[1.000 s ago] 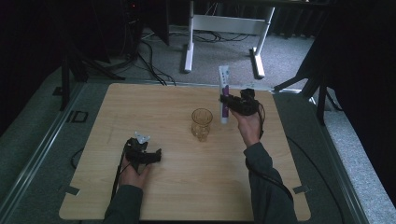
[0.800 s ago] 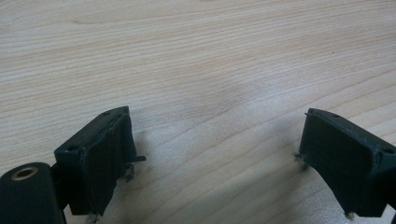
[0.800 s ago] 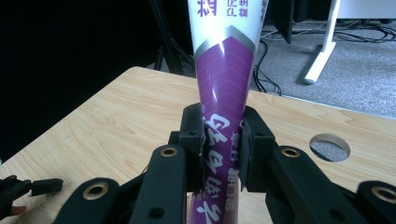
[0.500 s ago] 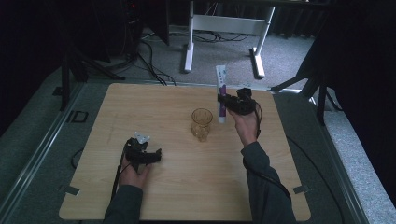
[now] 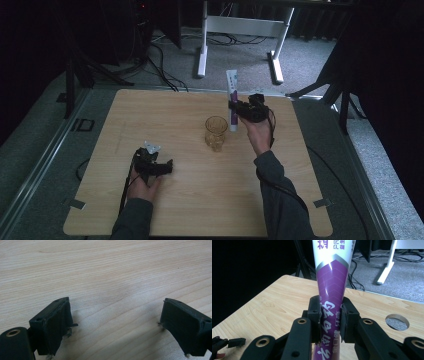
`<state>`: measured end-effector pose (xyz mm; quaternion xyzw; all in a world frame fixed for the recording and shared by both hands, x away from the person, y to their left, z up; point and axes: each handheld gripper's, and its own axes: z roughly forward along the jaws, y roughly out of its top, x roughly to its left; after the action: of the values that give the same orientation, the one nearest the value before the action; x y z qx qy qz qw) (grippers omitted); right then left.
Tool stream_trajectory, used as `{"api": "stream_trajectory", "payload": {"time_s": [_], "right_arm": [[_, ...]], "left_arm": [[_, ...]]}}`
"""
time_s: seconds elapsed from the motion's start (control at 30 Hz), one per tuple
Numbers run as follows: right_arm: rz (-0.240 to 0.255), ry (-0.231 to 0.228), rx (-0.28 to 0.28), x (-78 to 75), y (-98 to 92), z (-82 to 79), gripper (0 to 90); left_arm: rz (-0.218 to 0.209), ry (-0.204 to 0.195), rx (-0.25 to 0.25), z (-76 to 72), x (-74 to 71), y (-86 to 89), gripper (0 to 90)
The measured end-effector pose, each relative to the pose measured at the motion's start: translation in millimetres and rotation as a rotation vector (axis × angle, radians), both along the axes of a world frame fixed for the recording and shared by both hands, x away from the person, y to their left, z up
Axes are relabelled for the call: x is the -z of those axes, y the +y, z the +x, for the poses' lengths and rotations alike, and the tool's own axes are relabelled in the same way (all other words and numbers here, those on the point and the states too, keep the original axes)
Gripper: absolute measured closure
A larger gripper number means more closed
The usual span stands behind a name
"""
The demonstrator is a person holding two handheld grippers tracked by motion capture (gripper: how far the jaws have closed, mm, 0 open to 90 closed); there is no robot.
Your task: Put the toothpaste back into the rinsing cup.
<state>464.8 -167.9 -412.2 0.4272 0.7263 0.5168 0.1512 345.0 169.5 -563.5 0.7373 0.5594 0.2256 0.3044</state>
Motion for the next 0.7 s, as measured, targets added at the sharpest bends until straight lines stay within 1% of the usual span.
{"api": "stream_trajectory", "payload": {"time_s": [0.17, 0.2, 0.37, 0.47, 0.57, 0.7], "right_arm": [[-0.003, -0.001, 0.004, 0.9, 3.8, 1.3, 74.0], [0.005, 0.000, 0.002, 1.3, 5.5, 2.8, 74.0], [0.004, -0.003, 0.004, 0.6, 8.8, 4.7, 73.9], [0.021, 0.000, 0.005, 1.5, 11.0, 5.0, 73.9], [0.020, 0.000, 0.004, 2.3, 13.1, 5.5, 73.9], [0.026, -0.017, 0.001, 3.2, 16.5, 5.4, 73.8]], "left_arm": [[0.000, 0.000, 0.000, 0.0, 0.0, 0.0, 9.7], [-0.001, 0.000, 0.000, 0.0, 0.0, -0.1, 9.8], [0.000, 0.000, 0.000, 0.0, 0.0, 0.0, 9.7], [0.000, 0.000, 0.000, 0.0, 0.0, 0.0, 9.7], [0.000, 0.000, 0.000, 0.0, 0.0, 0.0, 9.8], [0.000, 0.000, 0.000, 0.0, 0.0, 0.0, 9.7]]}}
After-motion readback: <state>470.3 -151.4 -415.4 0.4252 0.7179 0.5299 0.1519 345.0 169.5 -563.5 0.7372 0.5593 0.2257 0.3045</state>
